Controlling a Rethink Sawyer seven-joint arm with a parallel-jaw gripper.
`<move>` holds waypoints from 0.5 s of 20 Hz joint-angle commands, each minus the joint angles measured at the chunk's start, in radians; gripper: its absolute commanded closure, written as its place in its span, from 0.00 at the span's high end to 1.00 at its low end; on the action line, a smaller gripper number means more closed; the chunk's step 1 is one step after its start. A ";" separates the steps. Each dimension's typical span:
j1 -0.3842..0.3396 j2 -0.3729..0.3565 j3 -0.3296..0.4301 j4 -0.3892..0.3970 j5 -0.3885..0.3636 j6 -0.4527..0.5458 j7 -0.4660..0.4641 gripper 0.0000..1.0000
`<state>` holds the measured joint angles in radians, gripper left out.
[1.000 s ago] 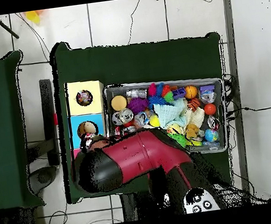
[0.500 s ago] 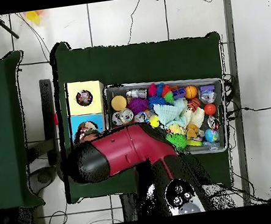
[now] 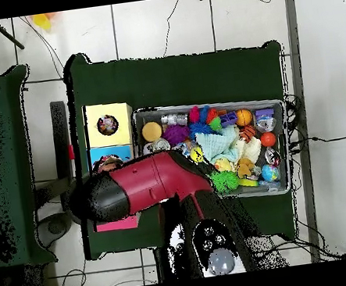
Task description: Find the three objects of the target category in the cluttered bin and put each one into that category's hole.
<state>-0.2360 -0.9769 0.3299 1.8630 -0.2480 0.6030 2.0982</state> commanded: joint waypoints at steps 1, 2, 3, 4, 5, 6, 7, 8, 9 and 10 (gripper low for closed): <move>0.030 0.095 -0.114 -0.107 0.033 -0.042 0.276 0.00; 0.038 0.104 -0.123 -0.114 0.036 -0.047 0.276 0.00; 0.042 0.110 -0.127 -0.117 0.045 -0.051 0.272 0.00; 0.052 0.115 -0.137 -0.128 0.045 -0.047 0.275 0.00; 0.058 0.119 -0.143 -0.132 0.055 -0.048 0.272 0.00; 0.065 0.118 -0.150 -0.138 0.062 -0.038 0.271 0.00; 0.072 0.118 -0.157 -0.144 0.068 -0.029 0.270 0.00; 0.086 0.116 -0.170 -0.156 0.070 -0.013 0.275 0.00; 0.093 0.118 -0.176 -0.162 0.079 -0.007 0.276 0.00; 0.106 0.119 -0.188 -0.165 0.085 -0.003 0.284 0.00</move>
<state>-0.1508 -0.8997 0.2172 1.7812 -0.2102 0.6028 2.0994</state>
